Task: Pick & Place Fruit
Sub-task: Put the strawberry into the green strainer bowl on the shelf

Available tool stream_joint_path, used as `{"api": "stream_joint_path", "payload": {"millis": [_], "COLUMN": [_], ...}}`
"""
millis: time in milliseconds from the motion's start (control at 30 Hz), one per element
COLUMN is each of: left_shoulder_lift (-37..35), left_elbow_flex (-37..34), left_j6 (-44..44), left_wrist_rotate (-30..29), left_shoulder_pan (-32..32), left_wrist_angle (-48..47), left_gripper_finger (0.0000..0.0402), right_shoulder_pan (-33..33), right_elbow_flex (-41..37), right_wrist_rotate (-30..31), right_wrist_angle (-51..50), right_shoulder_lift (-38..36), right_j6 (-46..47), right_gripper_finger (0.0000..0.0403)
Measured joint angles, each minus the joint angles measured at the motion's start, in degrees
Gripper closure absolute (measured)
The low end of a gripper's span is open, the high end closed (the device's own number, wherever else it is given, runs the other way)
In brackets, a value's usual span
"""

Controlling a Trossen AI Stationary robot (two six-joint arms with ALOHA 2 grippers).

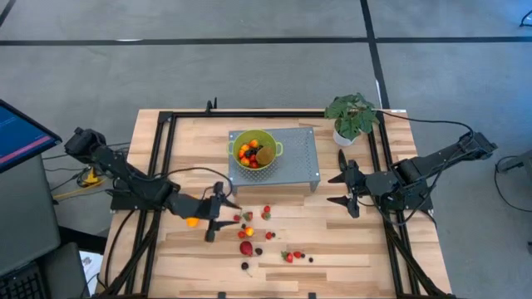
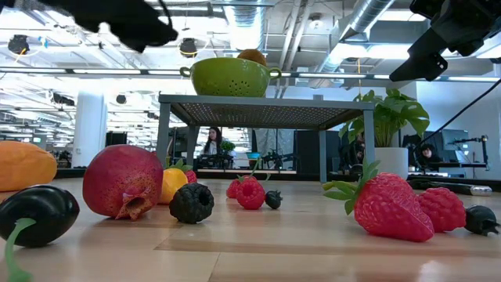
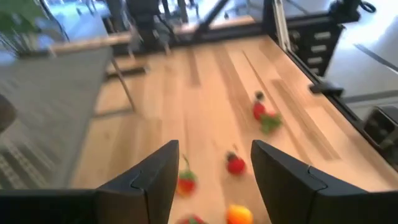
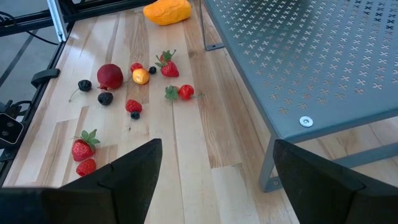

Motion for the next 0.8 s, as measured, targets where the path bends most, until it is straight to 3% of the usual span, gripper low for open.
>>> {"api": "stream_joint_path", "payload": {"millis": [333, 800], "left_shoulder_lift": [2.02, 17.92], "left_elbow_flex": [-0.02, -0.02], "left_j6": [-9.12, -11.01], "left_wrist_rotate": [-0.26, -3.63], "left_shoulder_pan": [-1.96, -1.75], "left_wrist_angle": [-6.58, -7.25], "left_gripper_finger": [0.0215, 0.0216], "right_shoulder_pan": [0.00, 0.00], "right_elbow_flex": [-0.01, 0.00], "right_wrist_rotate": [0.01, 0.00], "right_wrist_angle": [0.00, 0.00], "right_shoulder_lift": [0.02, 0.00], "right_j6": [0.00, 0.00], "right_gripper_finger": [0.0101, 0.0101]}}
